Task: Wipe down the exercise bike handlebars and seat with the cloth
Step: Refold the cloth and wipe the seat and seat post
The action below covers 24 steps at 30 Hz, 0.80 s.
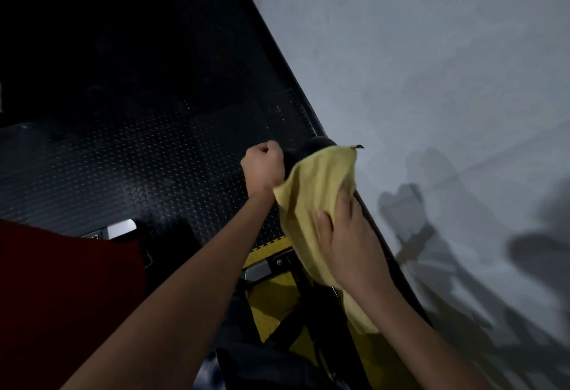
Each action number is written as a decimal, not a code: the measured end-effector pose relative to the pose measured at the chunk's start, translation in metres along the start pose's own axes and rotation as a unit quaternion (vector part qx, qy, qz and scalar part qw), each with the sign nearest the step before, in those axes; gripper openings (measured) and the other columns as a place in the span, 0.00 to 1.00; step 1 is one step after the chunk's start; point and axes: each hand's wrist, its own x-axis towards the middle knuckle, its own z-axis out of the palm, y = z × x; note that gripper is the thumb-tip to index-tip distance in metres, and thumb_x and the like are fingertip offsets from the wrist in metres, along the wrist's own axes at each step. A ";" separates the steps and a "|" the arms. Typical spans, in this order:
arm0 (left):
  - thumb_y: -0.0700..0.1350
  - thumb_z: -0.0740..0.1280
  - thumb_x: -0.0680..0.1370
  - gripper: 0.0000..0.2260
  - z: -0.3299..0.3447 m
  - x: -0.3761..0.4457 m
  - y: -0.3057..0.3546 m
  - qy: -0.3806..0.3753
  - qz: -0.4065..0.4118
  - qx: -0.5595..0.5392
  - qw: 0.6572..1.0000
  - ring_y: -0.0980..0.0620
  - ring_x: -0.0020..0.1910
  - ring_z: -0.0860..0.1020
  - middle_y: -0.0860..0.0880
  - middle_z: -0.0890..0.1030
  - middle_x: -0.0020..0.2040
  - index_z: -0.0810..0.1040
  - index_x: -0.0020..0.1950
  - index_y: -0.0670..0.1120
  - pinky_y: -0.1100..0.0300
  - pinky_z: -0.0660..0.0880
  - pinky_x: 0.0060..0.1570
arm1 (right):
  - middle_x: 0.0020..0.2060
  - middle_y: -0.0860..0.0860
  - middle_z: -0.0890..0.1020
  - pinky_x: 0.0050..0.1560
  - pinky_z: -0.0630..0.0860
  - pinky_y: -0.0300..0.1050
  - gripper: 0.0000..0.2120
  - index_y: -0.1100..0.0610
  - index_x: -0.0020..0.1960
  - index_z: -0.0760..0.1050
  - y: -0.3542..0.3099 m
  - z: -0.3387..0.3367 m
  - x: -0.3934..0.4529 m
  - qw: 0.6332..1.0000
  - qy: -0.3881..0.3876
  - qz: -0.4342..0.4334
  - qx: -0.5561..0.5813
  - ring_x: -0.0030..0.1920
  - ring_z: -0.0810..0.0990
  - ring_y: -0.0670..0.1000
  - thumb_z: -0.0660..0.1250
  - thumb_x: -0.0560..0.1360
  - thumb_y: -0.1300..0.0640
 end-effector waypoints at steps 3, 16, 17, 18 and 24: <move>0.43 0.60 0.78 0.20 0.001 -0.001 0.001 0.012 0.007 0.000 1.000 0.60 0.18 0.63 0.55 0.67 0.23 0.66 0.25 0.48 0.68 0.60 0.19 | 0.73 0.60 0.67 0.48 0.78 0.42 0.33 0.56 0.82 0.47 0.004 0.000 -0.014 0.998 0.004 -0.023 -0.051 0.59 0.79 0.56 0.46 0.83 0.39; 0.43 0.60 0.81 0.17 -0.008 0.003 0.003 -0.051 -0.031 0.022 0.998 0.56 0.29 0.68 0.52 0.72 0.30 0.72 0.32 0.47 0.62 0.67 0.29 | 0.78 0.54 0.58 0.63 0.68 0.50 0.26 0.41 0.78 0.56 -0.012 0.006 0.095 0.976 0.001 0.043 0.213 0.75 0.62 0.59 0.54 0.82 0.39; 0.45 0.60 0.83 0.15 -0.010 0.002 0.005 -0.061 -0.042 0.025 0.997 0.56 0.31 0.70 0.52 0.74 0.32 0.74 0.36 0.48 0.61 0.69 0.32 | 0.77 0.50 0.61 0.61 0.66 0.46 0.26 0.41 0.78 0.58 -0.008 0.002 0.091 0.966 -0.004 0.039 0.254 0.74 0.64 0.53 0.57 0.82 0.39; 0.47 0.60 0.83 0.14 -0.013 0.000 0.007 -0.069 -0.044 0.025 0.996 0.56 0.33 0.73 0.52 0.76 0.35 0.76 0.39 0.50 0.60 0.71 0.35 | 0.76 0.47 0.63 0.61 0.65 0.44 0.26 0.41 0.77 0.59 -0.002 -0.003 0.086 0.955 -0.011 0.044 0.292 0.71 0.66 0.48 0.60 0.81 0.39; 0.51 0.58 0.84 0.15 -0.029 -0.027 0.024 0.085 0.157 0.046 0.983 0.52 0.48 0.77 0.49 0.79 0.47 0.80 0.48 0.46 0.56 0.75 0.51 | 0.70 0.38 0.71 0.70 0.69 0.47 0.20 0.40 0.76 0.63 0.028 -0.017 0.045 0.917 -0.037 0.082 0.388 0.68 0.71 0.40 0.55 0.84 0.44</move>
